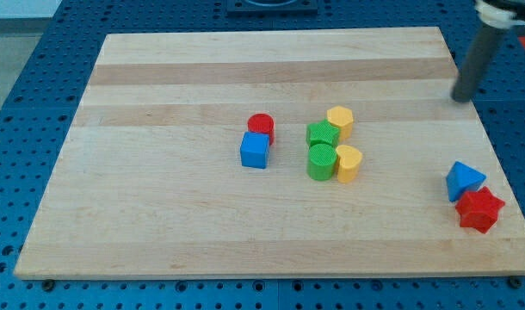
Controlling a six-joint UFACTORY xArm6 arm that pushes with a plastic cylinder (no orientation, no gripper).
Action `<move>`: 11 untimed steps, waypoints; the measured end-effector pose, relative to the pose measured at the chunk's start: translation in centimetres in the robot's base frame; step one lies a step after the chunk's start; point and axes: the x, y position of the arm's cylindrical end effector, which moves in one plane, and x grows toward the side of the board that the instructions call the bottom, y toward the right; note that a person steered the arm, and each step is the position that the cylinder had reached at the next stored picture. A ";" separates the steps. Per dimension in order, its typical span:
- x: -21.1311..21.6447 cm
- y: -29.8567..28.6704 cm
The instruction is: Move the red star diagonally bottom right to the heart
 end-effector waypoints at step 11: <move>19.9 -18.2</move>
